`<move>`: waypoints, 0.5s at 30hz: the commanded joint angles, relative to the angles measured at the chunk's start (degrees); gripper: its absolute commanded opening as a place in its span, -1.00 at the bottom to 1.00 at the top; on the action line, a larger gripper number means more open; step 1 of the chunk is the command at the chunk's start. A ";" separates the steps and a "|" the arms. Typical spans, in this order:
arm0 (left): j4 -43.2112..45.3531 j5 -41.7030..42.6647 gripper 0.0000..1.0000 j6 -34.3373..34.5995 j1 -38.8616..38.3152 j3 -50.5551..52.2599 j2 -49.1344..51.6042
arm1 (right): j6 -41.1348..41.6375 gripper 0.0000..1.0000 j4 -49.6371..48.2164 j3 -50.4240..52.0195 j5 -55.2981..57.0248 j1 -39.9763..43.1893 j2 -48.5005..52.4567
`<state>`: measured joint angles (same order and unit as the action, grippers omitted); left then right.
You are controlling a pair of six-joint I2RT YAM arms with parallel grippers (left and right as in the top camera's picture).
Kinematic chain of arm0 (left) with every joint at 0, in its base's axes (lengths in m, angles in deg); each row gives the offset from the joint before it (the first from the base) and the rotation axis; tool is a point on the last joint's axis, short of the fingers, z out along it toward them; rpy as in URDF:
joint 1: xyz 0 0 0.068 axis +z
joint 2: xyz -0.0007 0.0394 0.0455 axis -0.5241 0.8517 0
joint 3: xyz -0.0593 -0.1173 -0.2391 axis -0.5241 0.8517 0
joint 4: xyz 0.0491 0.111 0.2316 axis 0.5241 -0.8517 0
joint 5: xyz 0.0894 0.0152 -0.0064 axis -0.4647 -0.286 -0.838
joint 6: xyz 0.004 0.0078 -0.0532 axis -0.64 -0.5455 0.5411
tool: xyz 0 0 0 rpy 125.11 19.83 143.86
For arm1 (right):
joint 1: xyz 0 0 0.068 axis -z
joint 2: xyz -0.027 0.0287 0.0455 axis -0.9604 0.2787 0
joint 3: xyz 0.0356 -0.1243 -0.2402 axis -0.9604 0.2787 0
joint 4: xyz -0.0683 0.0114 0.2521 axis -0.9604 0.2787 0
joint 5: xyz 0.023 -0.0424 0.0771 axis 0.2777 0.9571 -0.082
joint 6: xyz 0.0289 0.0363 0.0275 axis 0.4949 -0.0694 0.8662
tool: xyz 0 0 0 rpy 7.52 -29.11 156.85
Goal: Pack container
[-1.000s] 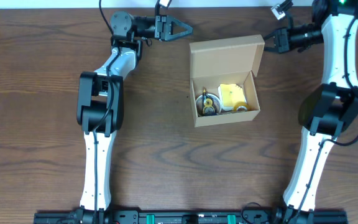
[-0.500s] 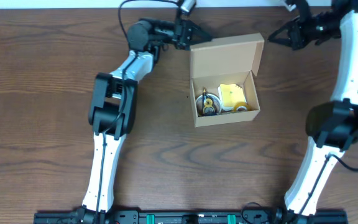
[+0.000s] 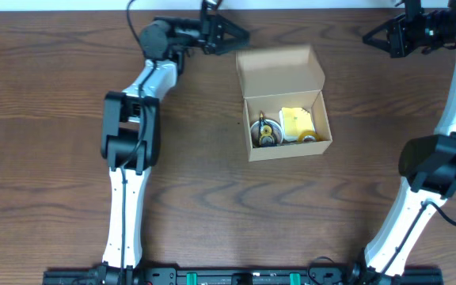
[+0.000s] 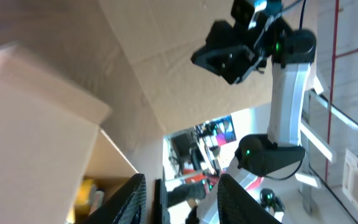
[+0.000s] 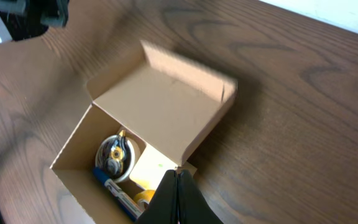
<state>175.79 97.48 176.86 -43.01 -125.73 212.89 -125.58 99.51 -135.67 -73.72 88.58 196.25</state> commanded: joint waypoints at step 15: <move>-16.83 0.55 -0.29 -24.44 12.28 -1.46 -1.84 | 13.62 0.35 -6.16 -0.46 10.78 0.50 -0.35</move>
<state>160.95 97.42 162.35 -33.65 -125.82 212.89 -114.72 93.35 -135.67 -64.41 88.61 196.25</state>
